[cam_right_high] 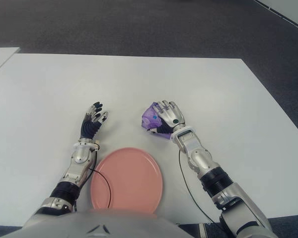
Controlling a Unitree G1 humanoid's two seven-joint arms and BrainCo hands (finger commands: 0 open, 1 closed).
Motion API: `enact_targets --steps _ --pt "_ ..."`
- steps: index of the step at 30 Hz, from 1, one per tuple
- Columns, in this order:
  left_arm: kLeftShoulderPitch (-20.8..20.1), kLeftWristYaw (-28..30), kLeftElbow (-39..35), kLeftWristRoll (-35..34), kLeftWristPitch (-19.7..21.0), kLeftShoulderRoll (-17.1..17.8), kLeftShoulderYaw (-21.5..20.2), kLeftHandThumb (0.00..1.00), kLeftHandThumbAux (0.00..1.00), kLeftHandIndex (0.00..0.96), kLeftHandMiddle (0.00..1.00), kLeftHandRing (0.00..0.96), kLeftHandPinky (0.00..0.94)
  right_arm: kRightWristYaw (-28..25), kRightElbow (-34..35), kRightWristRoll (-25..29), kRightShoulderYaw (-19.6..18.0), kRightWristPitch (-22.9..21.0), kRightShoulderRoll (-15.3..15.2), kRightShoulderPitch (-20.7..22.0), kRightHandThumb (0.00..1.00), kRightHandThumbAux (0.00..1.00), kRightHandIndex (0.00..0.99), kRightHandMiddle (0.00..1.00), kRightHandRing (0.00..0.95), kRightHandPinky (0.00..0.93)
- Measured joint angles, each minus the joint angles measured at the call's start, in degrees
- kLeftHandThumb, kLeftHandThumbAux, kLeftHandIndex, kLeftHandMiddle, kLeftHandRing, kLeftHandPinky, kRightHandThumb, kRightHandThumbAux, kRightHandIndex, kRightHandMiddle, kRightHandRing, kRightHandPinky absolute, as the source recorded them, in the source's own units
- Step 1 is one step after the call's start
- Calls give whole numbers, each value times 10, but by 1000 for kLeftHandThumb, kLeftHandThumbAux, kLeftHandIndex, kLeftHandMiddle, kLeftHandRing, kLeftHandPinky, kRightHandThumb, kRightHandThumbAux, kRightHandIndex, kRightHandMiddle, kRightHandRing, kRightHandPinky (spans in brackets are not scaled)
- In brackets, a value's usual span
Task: Put the tissue paper into the plate.
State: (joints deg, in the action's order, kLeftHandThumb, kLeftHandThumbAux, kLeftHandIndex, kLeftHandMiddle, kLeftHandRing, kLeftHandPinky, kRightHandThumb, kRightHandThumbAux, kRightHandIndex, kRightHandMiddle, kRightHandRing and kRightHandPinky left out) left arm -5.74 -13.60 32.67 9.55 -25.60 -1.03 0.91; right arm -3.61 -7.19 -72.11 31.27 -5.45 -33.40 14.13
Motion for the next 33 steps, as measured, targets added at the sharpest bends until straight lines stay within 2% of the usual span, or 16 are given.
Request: enact_targets --steps 11,16,26,30,33 --pt "2 0 -4 -5 0 -1 -1 284 632 130 162 137 143 39 -5 -23 16 0 -14 -6 352 196 0 0 0 0" --pt "5 0 -10 -7 7 -3 0 289 629 125 158 134 140 44 -7 -50 26 -9 -20 -5 363 200 0 0 0 0" --pt "8 0 -20 -7 17 -6 -1 294 635 135 165 144 161 61 -32 -72 35 -55 0 -2 386 166 0 0 0 0" --pt "10 0 -23 -7 18 -7 -1 298 635 139 167 145 156 101 -56 -71 35 -75 14 -4 392 166 0 0 0 0" --pt "11 0 -24 -7 18 -7 -1 298 630 138 166 143 150 173 -89 -69 34 -93 30 -9 398 185 0 0 0 0"
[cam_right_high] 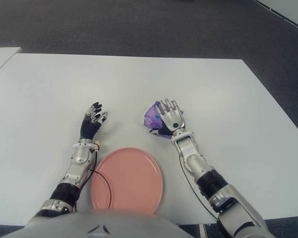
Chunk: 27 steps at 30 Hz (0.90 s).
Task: Put the tissue paper into the plate.
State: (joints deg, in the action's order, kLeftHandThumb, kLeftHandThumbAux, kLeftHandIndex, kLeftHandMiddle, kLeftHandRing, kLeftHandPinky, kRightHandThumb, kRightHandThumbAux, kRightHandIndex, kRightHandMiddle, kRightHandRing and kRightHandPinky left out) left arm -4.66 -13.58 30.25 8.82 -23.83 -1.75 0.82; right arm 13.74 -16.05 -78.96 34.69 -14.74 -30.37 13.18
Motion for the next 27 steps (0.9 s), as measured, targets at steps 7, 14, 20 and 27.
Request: enact_targets --steps 7,14,20,27 --pt "1 0 -1 -1 0 0 -1 300 627 137 168 141 147 141 -69 14 -1 -31 38 -6 368 263 0 0 0 0" --pt "3 0 -2 -3 1 1 0 290 626 133 166 136 130 199 -108 26 2 -42 54 1 317 335 0 0 0 0" --pt "5 0 -7 -5 4 1 0 303 631 140 166 138 147 220 -127 29 5 -52 61 8 301 365 0 0 0 0" --pt "7 1 -12 -7 8 1 0 319 630 141 161 135 141 227 -137 30 10 -64 68 12 283 394 0 0 0 0"
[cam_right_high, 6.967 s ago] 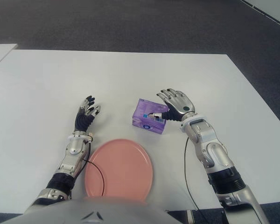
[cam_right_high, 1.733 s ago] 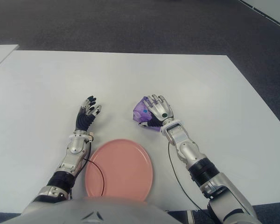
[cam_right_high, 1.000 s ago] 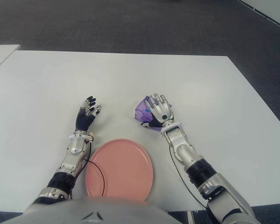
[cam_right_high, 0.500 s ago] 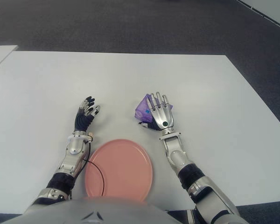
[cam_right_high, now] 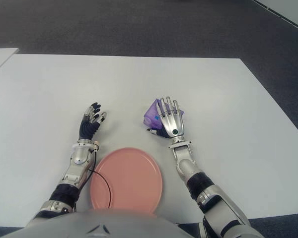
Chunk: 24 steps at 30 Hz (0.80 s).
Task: Put the tissue paper into the plate.
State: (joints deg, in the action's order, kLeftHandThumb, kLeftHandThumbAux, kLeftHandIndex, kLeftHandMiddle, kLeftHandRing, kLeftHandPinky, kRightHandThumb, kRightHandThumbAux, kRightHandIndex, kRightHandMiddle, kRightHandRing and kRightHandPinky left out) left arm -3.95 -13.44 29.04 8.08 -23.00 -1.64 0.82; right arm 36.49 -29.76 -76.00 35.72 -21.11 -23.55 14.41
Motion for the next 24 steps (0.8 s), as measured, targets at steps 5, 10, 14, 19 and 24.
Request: enact_targets --steps 5,10,14,19,24 --pt "3 2 -5 -3 2 0 0 324 627 138 161 136 148 4 -7 1 5 -8 3 3 267 406 0 0 0 0" --pt "5 4 -8 -3 4 -1 0 328 627 138 167 142 153 6 -13 1 11 -16 7 8 255 412 0 0 0 0" --pt "6 4 -10 -3 5 -1 0 325 627 137 169 144 150 7 -17 3 16 -22 9 11 255 420 0 0 0 0" --pt "7 4 -15 -3 10 -1 2 317 625 137 168 143 154 6 -19 5 22 -28 10 14 288 467 0 0 0 49" --pt "8 4 -19 -2 16 -2 2 312 627 138 163 138 146 -15 -11 36 17 -12 9 15 794 617 281 431 534 604"
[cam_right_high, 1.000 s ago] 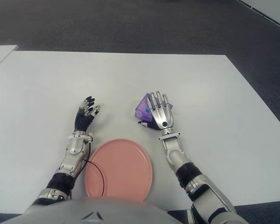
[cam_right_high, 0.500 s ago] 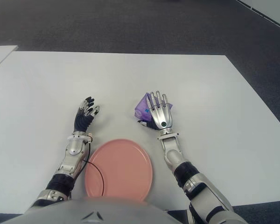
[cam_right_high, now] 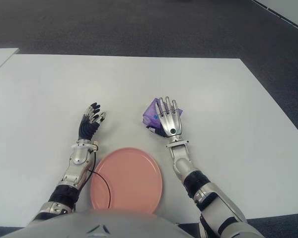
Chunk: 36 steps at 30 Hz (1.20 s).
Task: Put the tissue paper into the plate.
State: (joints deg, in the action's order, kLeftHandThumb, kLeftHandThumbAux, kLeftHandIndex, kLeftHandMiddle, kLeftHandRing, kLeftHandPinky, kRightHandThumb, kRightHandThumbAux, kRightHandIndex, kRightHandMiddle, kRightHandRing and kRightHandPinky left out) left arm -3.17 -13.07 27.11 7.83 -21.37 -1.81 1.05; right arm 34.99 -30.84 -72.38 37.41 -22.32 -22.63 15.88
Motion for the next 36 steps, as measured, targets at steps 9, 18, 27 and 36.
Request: enact_targets --steps 9,18,27,36 --pt "0 0 -3 0 5 0 0 312 630 139 159 135 149 -47 74 96 -23 98 -27 -12 845 679 385 502 706 723" --pt "0 0 -3 0 5 0 0 295 631 137 161 137 150 -39 81 122 -29 157 -47 -11 852 678 396 514 749 741" --pt "0 0 -3 0 5 0 -1 301 636 135 165 140 147 -35 84 135 -37 188 -52 -13 854 677 399 519 760 735" --pt "0 0 -3 0 5 0 -1 309 636 134 161 137 145 -36 90 139 -42 195 -53 -16 855 676 402 524 770 734"
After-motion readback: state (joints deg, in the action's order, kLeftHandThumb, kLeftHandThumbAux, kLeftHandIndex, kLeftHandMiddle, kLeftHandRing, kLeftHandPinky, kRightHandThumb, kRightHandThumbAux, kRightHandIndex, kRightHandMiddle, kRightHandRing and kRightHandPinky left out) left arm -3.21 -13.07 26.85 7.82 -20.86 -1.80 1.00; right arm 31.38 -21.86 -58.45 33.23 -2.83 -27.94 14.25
